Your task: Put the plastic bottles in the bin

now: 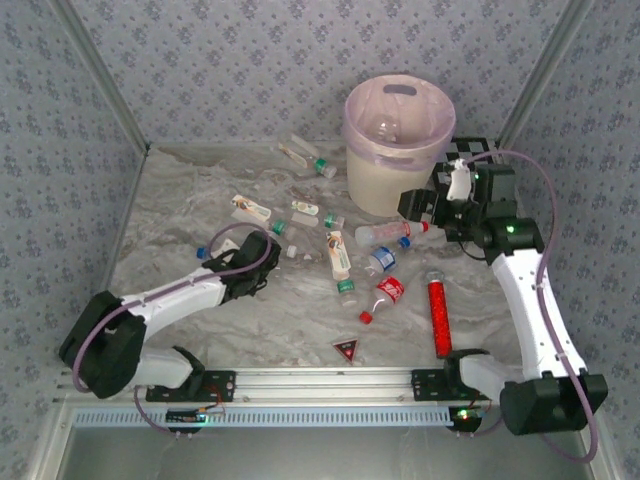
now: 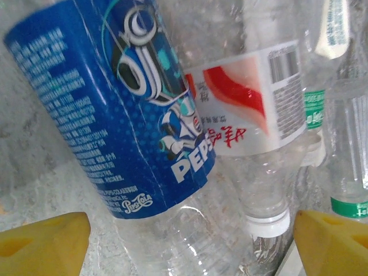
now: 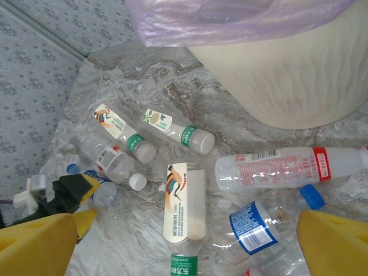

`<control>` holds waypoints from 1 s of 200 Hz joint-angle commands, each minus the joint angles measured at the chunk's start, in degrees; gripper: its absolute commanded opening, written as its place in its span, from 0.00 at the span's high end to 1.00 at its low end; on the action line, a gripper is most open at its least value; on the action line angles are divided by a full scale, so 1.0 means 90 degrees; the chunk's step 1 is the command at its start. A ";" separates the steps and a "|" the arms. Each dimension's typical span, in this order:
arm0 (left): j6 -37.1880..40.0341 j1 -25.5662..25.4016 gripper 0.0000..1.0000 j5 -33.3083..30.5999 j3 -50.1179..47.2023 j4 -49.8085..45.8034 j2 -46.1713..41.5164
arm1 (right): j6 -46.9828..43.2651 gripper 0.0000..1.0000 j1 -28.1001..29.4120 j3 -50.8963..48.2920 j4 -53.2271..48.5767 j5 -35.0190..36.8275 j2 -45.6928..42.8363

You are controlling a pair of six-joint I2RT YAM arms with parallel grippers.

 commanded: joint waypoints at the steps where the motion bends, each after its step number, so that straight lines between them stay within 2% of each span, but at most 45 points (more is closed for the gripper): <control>1: -0.0273 0.0034 0.10 0.0244 0.0117 0.0337 0.0265 | 0.0219 0.00 -0.0043 -0.0153 0.0358 -0.0075 -0.0265; 36: -0.0627 0.0037 0.16 0.0384 -0.0108 0.0617 0.0649 | 0.0163 0.00 -0.0043 -0.0148 0.0239 0.0247 -0.0634; 66: -0.0812 0.0032 0.35 0.0448 -0.0245 0.0757 0.0699 | 0.0128 0.00 -0.0043 -0.0150 0.0242 0.0367 -0.0726; 93: -0.0701 0.0015 0.48 0.0354 -0.0133 0.0120 0.0380 | 0.0199 0.00 -0.0038 -0.0179 0.0268 0.0317 -0.0724; 114: -0.0477 -0.0073 0.52 -0.0074 0.0051 -0.0602 -0.0156 | 0.0152 0.00 -0.0033 -0.0242 0.0426 0.0285 -0.0790; 149: -0.0335 -0.0250 0.52 -0.1125 0.0199 -0.1723 -0.1123 | 0.0440 0.00 -0.0014 -0.0318 0.1178 0.0177 -0.0629; 179: -0.0127 -0.0271 0.52 -0.1510 0.0005 -0.1801 -0.1747 | 0.0733 0.00 0.0211 -0.0299 0.1763 0.0113 -0.0428; 190: 0.0358 -0.0267 0.56 -0.1580 -0.0008 -0.1570 -0.1910 | 0.0744 0.00 0.0288 -0.0239 0.1875 0.0128 -0.0359; 200: 0.1178 -0.0269 0.59 -0.1606 0.0004 -0.1149 -0.1998 | 0.0737 0.00 0.0364 -0.0149 0.1904 0.0120 -0.0286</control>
